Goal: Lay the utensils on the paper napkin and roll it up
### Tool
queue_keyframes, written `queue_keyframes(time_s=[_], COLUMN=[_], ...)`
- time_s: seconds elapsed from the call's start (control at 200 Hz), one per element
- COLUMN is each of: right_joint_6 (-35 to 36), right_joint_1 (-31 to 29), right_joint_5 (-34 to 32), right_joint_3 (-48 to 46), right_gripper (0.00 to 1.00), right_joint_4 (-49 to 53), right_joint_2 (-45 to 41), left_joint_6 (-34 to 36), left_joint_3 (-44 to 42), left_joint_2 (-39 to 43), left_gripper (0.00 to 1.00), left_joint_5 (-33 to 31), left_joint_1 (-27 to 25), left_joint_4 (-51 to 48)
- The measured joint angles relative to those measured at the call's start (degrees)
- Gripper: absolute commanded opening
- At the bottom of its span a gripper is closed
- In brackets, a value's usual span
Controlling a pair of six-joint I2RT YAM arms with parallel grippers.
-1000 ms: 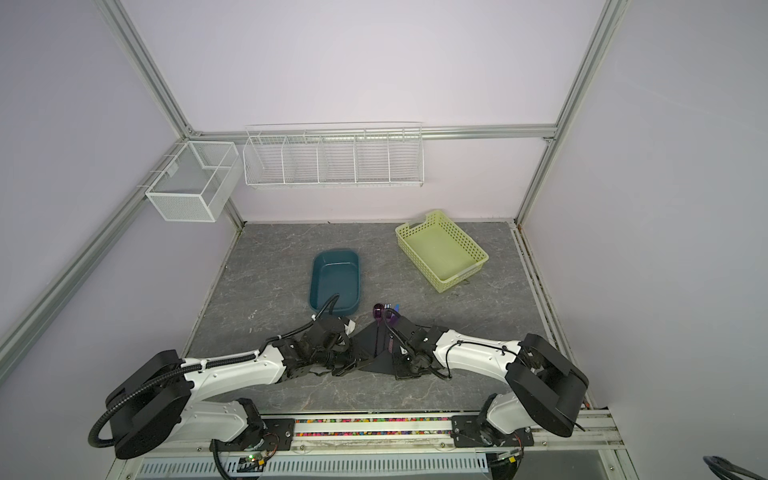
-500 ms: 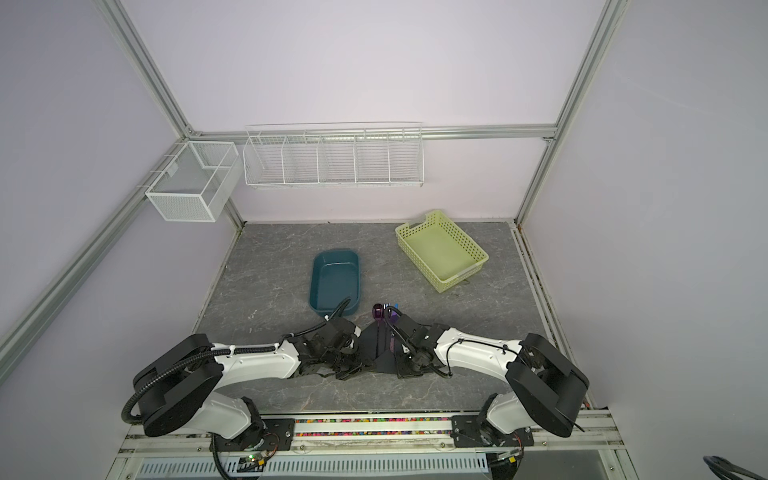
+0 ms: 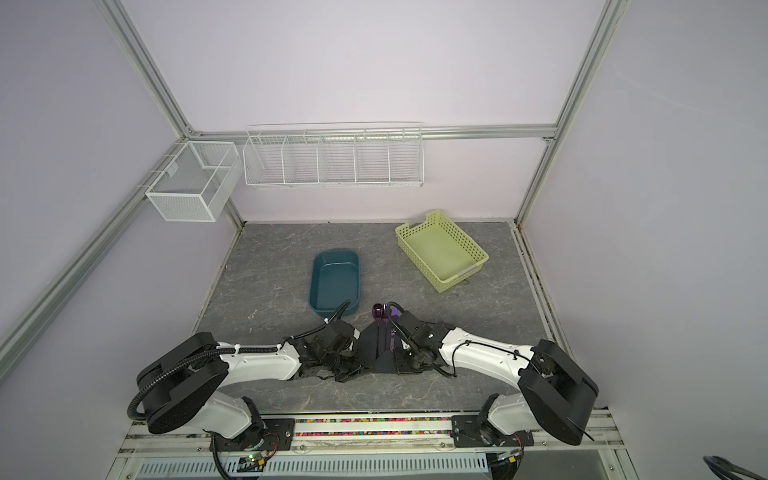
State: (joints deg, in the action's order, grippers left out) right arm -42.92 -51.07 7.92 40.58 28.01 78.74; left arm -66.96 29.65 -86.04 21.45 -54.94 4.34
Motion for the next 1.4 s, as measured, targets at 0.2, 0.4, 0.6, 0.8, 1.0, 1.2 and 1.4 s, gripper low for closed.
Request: queue_keyframes(time_s=[0.2, 0.4, 0.6, 0.8, 1.0, 1.2, 1.4], right_joint_6=[-0.6, -0.6, -0.5, -0.3, -0.6, -2.6, -3.4], right_joint_1=[0.9, 2.2, 2.9, 3.0, 3.0, 3.0, 3.0], right_joint_5=[0.9, 2.9, 2.9, 2.8, 3.3, 8.4, 10.4], right_joint_3=[0.0, -0.2, -0.7, -0.7, -1.5, -5.4, -5.9], right_gripper=[0.15, 0.14, 0.14, 0.14, 0.15, 0.15, 0.14], right_joint_4=[-2.1, -5.7, -6.1, -5.6, -3.5, -7.9, -10.0], right_joint_2=[0.4, 3.5, 5.7, 5.6, 1.0, -0.6, 1.7], left_joint_6=[-0.2, -0.4, -0.5, -0.8, -0.9, -1.1, -1.3], left_joint_3=[-0.2, -0.8, -1.1, -1.4, -1.5, -1.6, -1.6], left_joint_2=[0.0, 0.2, 0.4, 0.7, 0.9, 1.0, 1.1], left_gripper=[0.0, 0.0, 0.0, 0.0, 0.0, 0.0, 0.0], left_joint_5=[0.0, 0.0, -0.1, -0.2, -0.4, -0.5, -0.6], left_joint_1=[0.0, 0.0, 0.0, 0.0, 0.0, 0.0, 0.0], left_joint_4=[0.3, 1.3, 1.6, 1.7, 1.6, 1.6, 1.5])
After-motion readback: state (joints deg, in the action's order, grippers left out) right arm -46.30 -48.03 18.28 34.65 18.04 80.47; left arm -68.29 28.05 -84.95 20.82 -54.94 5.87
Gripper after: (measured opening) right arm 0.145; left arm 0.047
